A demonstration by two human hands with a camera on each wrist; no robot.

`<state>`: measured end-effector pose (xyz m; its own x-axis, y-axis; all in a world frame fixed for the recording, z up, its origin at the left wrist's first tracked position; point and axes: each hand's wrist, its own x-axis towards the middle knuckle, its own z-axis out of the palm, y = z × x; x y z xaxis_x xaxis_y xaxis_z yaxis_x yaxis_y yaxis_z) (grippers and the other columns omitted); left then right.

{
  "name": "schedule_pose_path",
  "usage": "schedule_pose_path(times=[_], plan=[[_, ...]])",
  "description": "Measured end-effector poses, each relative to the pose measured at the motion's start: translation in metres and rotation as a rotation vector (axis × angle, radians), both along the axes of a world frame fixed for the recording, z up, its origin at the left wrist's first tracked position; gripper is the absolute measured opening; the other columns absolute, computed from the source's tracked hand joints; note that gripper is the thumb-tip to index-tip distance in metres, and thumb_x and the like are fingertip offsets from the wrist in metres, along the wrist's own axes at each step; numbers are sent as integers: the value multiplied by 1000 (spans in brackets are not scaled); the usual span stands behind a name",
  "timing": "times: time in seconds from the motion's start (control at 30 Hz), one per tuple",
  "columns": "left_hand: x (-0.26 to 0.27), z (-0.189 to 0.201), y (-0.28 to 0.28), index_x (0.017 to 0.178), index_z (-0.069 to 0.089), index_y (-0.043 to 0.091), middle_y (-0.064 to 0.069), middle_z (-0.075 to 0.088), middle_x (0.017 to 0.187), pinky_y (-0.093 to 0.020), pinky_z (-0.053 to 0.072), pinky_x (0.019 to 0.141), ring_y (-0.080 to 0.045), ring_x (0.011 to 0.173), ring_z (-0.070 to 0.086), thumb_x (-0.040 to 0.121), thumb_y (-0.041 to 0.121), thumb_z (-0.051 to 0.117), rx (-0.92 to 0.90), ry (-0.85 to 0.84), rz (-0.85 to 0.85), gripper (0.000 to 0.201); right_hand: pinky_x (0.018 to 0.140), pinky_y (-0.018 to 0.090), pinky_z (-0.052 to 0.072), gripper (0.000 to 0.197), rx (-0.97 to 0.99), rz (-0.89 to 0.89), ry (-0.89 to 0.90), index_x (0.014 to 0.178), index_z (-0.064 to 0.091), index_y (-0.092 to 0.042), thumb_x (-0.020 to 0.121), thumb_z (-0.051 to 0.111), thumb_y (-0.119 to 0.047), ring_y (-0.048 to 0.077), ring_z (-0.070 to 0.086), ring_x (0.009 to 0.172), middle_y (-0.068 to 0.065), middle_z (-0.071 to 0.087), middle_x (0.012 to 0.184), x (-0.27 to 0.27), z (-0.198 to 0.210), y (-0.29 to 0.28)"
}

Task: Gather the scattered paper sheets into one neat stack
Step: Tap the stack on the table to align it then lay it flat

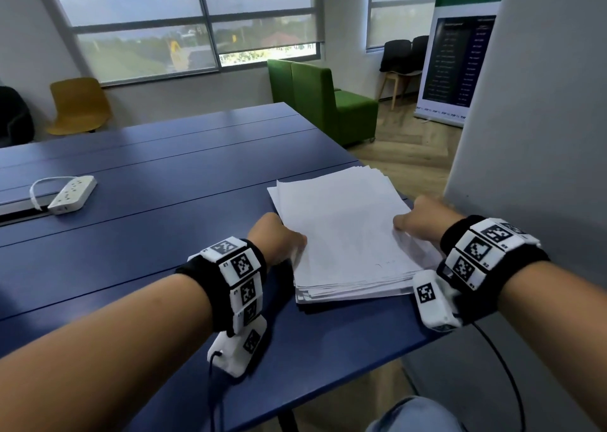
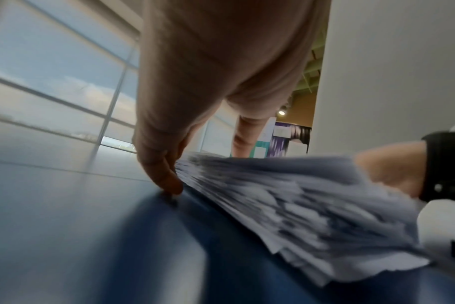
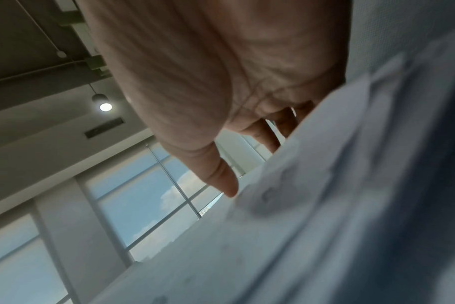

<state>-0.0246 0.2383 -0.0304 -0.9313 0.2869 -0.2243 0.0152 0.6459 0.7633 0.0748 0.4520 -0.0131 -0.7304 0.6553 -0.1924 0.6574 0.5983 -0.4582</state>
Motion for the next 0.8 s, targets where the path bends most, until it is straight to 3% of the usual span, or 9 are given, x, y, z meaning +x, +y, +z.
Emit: schedule_pose_path(times=[0.1, 0.2, 0.27, 0.33, 0.4, 0.47, 0.6, 0.73, 0.8], plan=[[-2, -1, 5, 86, 56, 1, -6, 51, 71, -23, 37, 57, -21, 63, 46, 86, 16, 70, 129, -60, -10, 20, 60, 27, 39, 19, -117, 23, 26, 94, 51, -12, 90, 59, -29, 24, 52, 84, 4, 56, 92, -1, 3, -2], [-4, -2, 10, 98, 52, 1, -4, 47, 74, -27, 34, 56, -17, 62, 42, 87, 19, 70, 163, -91, -10, 28, 70, 28, 43, 32, -135, 29, 32, 107, 59, -10, 85, 65, -34, 26, 58, 90, 6, 62, 102, -5, 3, -4], [-4, -3, 12, 106, 53, -2, -8, 54, 86, -28, 39, 63, -20, 74, 50, 84, 19, 72, 179, -98, -8, 35, 76, 30, 47, 37, -138, 25, 32, 109, 62, -10, 82, 69, -34, 28, 62, 94, 7, 66, 104, -5, 4, -6], [-2, -2, 11, 112, 55, -2, -10, 61, 101, -33, 49, 76, -25, 89, 58, 74, 22, 75, 190, -101, -2, 49, 71, 29, 46, 31, -152, 19, 34, 101, 61, -10, 80, 72, -29, 27, 62, 90, 7, 65, 99, -2, 6, -7], [-3, -4, 9, 112, 59, -1, -16, 67, 110, -41, 54, 86, -32, 100, 64, 63, 24, 73, 183, -104, 3, 56, 60, 27, 40, 27, -142, 21, 21, 90, 55, -11, 79, 74, -25, 25, 57, 84, 4, 60, 88, 5, 6, -9], [0, -5, 6, 109, 61, -3, -20, 68, 110, -38, 51, 81, -36, 102, 65, 69, 16, 72, 165, -85, -5, 45, 56, 26, 38, 28, -131, 21, 10, 83, 51, -12, 80, 76, -26, 23, 55, 83, 0, 56, 80, 11, 6, -13], [14, -4, -11, 103, 62, -6, -22, 69, 106, -37, 51, 79, -35, 94, 66, 72, 8, 70, 182, -79, 2, 35, 50, 24, 35, 35, -113, 39, -18, 68, 47, -14, 79, 77, -30, 18, 52, 69, -1, 53, 73, 25, 3, -25], [37, -1, -46, 90, 60, -5, -13, 67, 85, -35, 53, 64, -30, 73, 63, 76, 6, 70, 171, -90, -9, 20, 49, 23, 31, 37, -70, 99, -57, 66, 45, -17, 80, 74, -35, 12, 47, 63, -2, 52, 73, 44, 0, -47], [51, 0, -66, 92, 67, -3, -14, 75, 93, -45, 58, 83, -33, 84, 70, 75, 3, 70, 183, -97, -22, 18, 50, 22, 33, 36, -70, 134, -57, 68, 44, -18, 81, 73, -36, 14, 51, 68, -4, 51, 74, 53, -3, -62]])
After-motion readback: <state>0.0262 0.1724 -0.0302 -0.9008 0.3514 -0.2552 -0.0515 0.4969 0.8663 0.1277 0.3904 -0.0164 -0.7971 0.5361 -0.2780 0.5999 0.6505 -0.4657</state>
